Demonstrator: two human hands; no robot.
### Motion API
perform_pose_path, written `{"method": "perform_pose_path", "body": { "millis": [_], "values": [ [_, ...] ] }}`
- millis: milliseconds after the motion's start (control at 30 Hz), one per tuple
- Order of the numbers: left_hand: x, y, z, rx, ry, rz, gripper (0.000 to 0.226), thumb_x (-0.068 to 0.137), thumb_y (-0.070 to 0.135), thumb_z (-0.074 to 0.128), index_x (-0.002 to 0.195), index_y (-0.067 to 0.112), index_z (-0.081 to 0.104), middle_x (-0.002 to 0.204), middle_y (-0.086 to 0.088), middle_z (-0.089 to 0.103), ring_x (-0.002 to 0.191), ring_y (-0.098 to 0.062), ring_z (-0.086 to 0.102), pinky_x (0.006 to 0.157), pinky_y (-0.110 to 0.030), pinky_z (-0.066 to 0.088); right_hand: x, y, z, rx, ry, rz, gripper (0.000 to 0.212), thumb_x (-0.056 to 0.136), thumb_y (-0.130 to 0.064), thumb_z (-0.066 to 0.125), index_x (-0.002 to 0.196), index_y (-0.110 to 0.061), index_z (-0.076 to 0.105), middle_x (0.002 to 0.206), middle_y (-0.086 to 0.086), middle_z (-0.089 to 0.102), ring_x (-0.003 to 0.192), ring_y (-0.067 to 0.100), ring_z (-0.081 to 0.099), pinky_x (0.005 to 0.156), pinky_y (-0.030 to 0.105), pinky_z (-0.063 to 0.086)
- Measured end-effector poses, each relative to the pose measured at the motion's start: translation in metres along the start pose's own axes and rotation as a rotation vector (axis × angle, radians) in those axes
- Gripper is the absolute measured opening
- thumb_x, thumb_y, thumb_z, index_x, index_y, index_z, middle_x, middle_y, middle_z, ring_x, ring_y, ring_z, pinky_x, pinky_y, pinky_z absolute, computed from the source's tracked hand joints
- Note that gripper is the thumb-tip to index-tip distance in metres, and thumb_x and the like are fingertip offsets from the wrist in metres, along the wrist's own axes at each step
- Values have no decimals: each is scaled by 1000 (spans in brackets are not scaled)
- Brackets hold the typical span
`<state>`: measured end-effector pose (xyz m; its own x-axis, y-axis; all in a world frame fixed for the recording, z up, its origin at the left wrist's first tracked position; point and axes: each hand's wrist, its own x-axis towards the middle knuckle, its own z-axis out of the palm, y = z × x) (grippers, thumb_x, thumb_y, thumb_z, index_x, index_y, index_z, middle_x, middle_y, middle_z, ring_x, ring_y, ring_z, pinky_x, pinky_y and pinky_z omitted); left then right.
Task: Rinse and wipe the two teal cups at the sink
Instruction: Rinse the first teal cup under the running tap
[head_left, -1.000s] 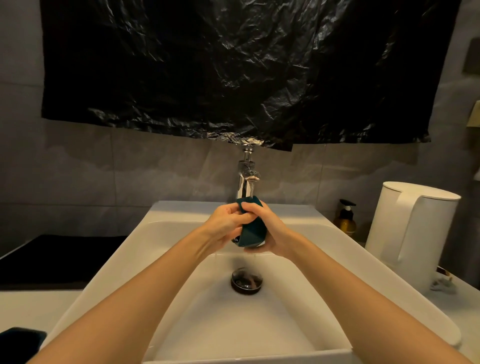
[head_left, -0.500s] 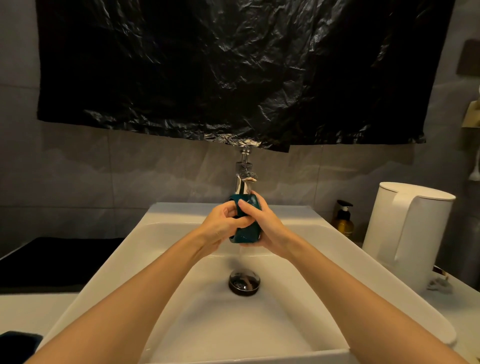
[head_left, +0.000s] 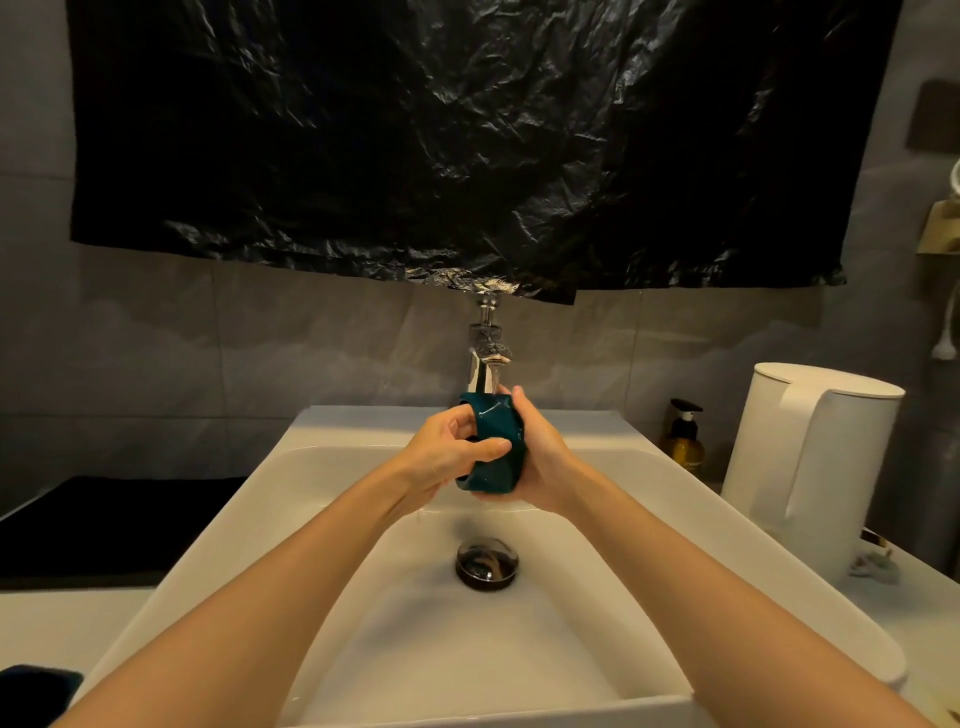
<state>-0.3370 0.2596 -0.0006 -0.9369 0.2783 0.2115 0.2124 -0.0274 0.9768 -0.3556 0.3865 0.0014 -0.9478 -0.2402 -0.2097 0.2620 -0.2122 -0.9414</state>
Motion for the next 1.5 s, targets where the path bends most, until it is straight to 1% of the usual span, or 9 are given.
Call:
{"method": "perform_pose_path", "body": {
  "millis": [133, 233, 333, 533, 633, 733, 900, 1300, 1500],
  "values": [
    [-4, -1, 4, 77, -67, 33, 37, 83, 4, 69, 113, 21, 57, 109, 1, 68, 102, -14, 64, 77, -22, 55, -8, -4, -10, -6, -27, 73, 65, 78, -75, 50, 103, -17, 68, 106, 12, 68, 103, 32, 62, 97, 50, 47],
    [-2, 1, 3, 23, -90, -7, 34, 83, 2, 67, 109, 22, 57, 112, -3, 67, 104, -16, 64, 81, -26, 55, -7, -2, -6, -77, 39, -6, 53, 84, -67, 48, 97, -18, 66, 96, 10, 69, 92, 27, 64, 91, 46, 52],
    [-2, 6, 3, -121, -80, -55, 31, 87, 4, 63, 116, 10, 57, 113, -10, 67, 104, -21, 65, 82, -28, 56, -2, 1, 1, -153, 117, -127, 51, 86, -65, 46, 111, -24, 63, 105, 10, 68, 95, 26, 65, 77, 42, 58],
    [3, 13, 4, -380, 1, -155, 30, 92, 14, 58, 119, 2, 56, 110, -14, 67, 102, -21, 65, 80, -27, 55, -2, 3, 4, -189, 178, -267, 46, 90, -62, 42, 128, -38, 50, 122, 4, 60, 104, 25, 61, 77, 45, 58],
    [4, 15, 1, -504, 8, -198, 32, 94, 13, 54, 124, 0, 54, 109, -14, 65, 100, -22, 64, 81, -29, 55, -6, 2, 3, -223, 166, -365, 41, 94, -54, 41, 133, -39, 46, 126, 0, 56, 103, 18, 59, 70, 33, 58],
    [5, 13, 1, -367, 31, -228, 34, 93, 24, 56, 122, 6, 56, 113, -12, 65, 105, -22, 62, 85, -30, 52, -8, 3, 4, -300, 134, -460, 42, 99, -42, 41, 140, -33, 40, 127, -1, 52, 98, 7, 55, 62, 14, 47],
    [5, 12, -3, 33, 3, -236, 47, 94, 44, 48, 125, 9, 54, 121, -9, 63, 114, -23, 58, 99, -35, 48, -8, 5, 6, -305, 138, -458, 43, 100, -40, 40, 142, -32, 39, 131, 1, 51, 103, 11, 54, 65, 15, 47],
    [8, 11, -2, 43, 71, -202, 54, 89, 46, 54, 122, 3, 57, 114, -13, 66, 107, -26, 64, 94, -39, 52, -11, 0, 5, -329, 147, -505, 42, 100, -39, 39, 142, -32, 39, 133, 1, 49, 113, 15, 51, 75, 17, 48],
    [3, 14, 1, -127, -33, -243, 35, 93, 39, 51, 114, 11, 56, 112, -11, 67, 106, -23, 63, 90, -31, 52, -10, 4, 0, -354, 149, -569, 39, 99, -40, 42, 138, -38, 42, 132, 1, 51, 114, 17, 53, 77, 21, 51]
  ]
}}
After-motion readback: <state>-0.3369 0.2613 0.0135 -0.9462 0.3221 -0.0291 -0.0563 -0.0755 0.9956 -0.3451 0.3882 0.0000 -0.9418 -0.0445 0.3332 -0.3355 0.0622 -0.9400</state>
